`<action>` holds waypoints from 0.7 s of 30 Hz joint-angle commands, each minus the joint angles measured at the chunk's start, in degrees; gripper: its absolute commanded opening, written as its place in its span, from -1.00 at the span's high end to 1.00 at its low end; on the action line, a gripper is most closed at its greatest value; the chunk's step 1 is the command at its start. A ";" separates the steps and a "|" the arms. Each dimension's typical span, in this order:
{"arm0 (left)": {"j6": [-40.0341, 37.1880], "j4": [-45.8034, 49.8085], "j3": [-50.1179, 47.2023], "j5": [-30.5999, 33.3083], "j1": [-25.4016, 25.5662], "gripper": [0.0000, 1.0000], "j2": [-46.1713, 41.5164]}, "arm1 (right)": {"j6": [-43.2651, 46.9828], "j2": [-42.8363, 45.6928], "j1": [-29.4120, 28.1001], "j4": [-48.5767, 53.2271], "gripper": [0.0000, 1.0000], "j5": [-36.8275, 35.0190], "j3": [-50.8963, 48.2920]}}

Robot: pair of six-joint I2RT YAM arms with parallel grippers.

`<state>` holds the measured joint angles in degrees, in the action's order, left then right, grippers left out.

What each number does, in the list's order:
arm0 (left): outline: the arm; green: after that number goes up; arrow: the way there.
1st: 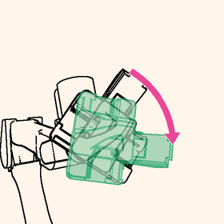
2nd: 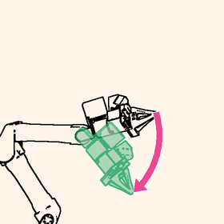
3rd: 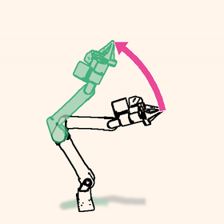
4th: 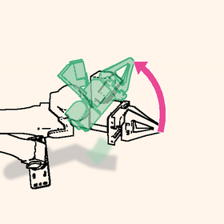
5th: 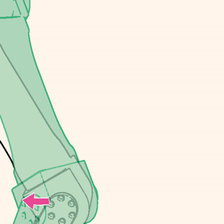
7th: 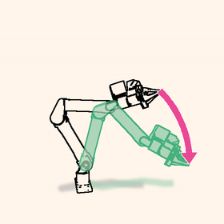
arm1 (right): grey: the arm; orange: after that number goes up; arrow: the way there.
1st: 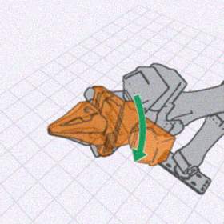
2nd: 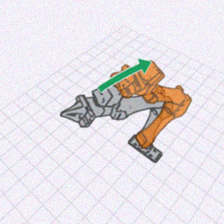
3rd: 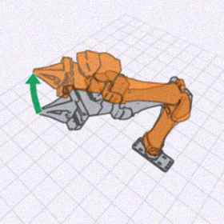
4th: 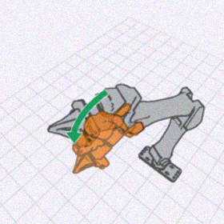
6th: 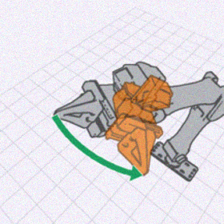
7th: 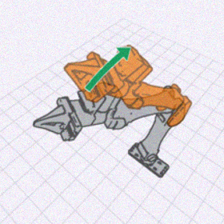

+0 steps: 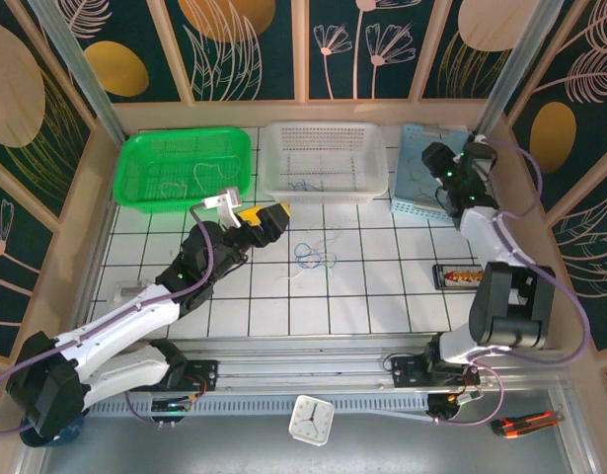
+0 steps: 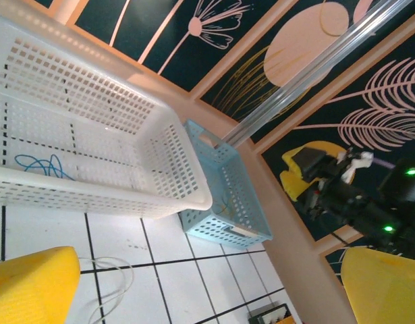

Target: Untangle the cables

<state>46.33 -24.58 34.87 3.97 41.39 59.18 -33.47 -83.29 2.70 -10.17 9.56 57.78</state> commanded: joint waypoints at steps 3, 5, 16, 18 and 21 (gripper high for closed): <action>-3.28 4.55 -0.25 1.87 -0.42 -0.98 1.12 | 1.38 6.88 -9.25 -0.17 -0.09 2.28 -4.63; -4.05 6.40 0.14 1.72 -0.39 -0.98 2.26 | 1.72 8.81 -12.81 0.07 -0.09 2.39 -7.04; -11.90 14.37 1.44 1.33 -0.35 -0.73 11.91 | 1.02 17.09 -29.64 -0.73 -0.10 -0.92 -21.42; -13.78 15.24 2.31 0.38 -0.41 -0.60 15.12 | 0.89 17.74 -32.55 -0.80 -0.09 -2.41 -23.18; -15.32 14.67 2.83 -0.64 0.10 -0.50 19.13 | 0.48 17.93 -36.21 -1.74 -0.10 -3.75 -25.91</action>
<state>34.54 -11.57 35.83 4.54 41.25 75.92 -32.95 -66.63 -31.27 -10.24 8.64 33.85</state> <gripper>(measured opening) 0.754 0.547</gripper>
